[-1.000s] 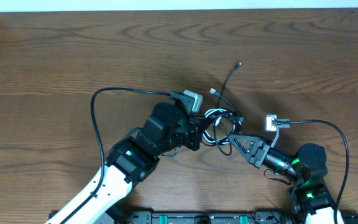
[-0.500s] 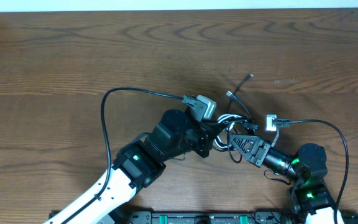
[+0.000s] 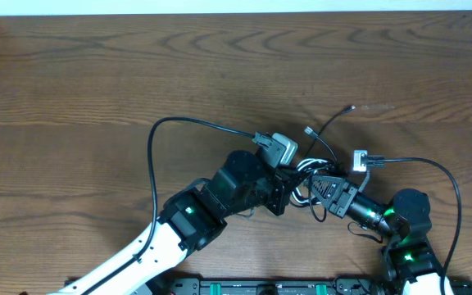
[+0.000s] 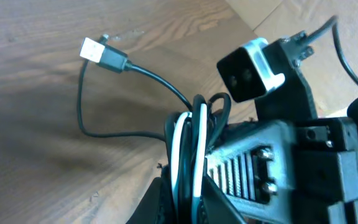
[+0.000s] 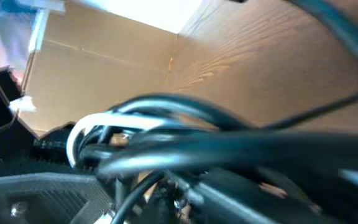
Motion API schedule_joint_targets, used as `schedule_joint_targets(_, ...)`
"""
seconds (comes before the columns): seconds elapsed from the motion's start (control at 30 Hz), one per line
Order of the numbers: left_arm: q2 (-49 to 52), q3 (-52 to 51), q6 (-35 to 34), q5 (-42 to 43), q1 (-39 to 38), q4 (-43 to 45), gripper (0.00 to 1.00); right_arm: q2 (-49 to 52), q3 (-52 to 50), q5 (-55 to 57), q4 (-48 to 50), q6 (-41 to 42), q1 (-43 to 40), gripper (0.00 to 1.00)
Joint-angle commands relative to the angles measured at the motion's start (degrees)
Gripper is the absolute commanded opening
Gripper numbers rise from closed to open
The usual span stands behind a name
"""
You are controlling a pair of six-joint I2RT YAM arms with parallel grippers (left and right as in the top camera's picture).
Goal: Untangle cables
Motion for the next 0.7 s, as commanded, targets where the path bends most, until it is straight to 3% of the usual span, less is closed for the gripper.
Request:
schedule_joint_targets(0.0,-0.2,2.2,-0.9,1.0,-0.3,0.3,0.08,-0.2,0.0,6.1,-1.0,0.0,-0.2,0.01)
schedule_joint_targets(0.13,-0.2,2.2,-0.7,-1.3,-0.3,-1.4,0.08,-0.2,0.0,6.1,-1.1,1.8,-0.2,0.01)
schedule_joint_targets(0.37,-0.2,2.2,-0.7,-21.8,-0.3,-10.0,0.08,-0.2,0.0,2.0,-3.1,1.8,-0.2,0.01)
schedule_joint_targets(0.67,-0.2,2.2,-0.7,-10.3,-0.3,-8.9,0.08,-0.2,0.0,4.4,-3.3,-3.0,-0.2,0.01)
